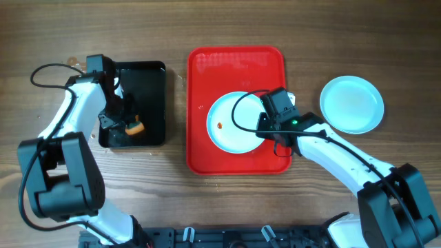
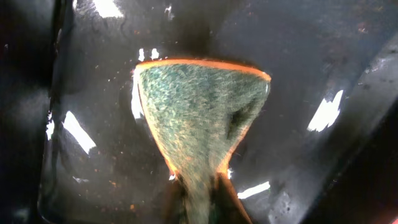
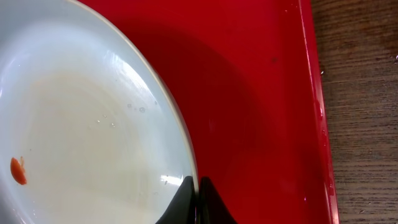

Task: Clean dirty plates on tray and stack at the side
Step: 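Rub the sponge in the black tray water with the left gripper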

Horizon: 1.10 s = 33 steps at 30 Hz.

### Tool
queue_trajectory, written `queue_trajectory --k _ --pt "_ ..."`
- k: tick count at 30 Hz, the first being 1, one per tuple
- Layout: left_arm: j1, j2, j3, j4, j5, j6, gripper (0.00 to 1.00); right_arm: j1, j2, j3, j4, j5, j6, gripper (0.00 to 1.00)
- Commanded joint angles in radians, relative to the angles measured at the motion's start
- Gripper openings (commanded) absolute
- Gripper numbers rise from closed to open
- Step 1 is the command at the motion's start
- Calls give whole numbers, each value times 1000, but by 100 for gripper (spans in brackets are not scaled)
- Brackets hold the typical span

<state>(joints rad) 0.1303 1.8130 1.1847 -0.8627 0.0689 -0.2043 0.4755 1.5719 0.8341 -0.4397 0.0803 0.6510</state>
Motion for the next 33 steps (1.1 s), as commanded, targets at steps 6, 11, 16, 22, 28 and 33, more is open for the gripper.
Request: queue_trajectory --k 6,11,16,22,28,33 --pt "-4 13 -87 156 -10 -32 8 1 13 19 2 26 11 4" --pt "-4 42 -156 192 -4 -37 4 1 13 19 6 25 15 4" --pt "-4 -38 -43 78 118 18 4 1 13 19 6 25 15 4" --pt "-4 -119 21 -40 74 14 30 1 13 19 6 12 16 4" --pt "-4 -74 -152 80 64 10 42 1 13 19 16 10 15 4" --pt "-4 -49 -225 179 76 -13 4 1 13 19 16 10 15 4"
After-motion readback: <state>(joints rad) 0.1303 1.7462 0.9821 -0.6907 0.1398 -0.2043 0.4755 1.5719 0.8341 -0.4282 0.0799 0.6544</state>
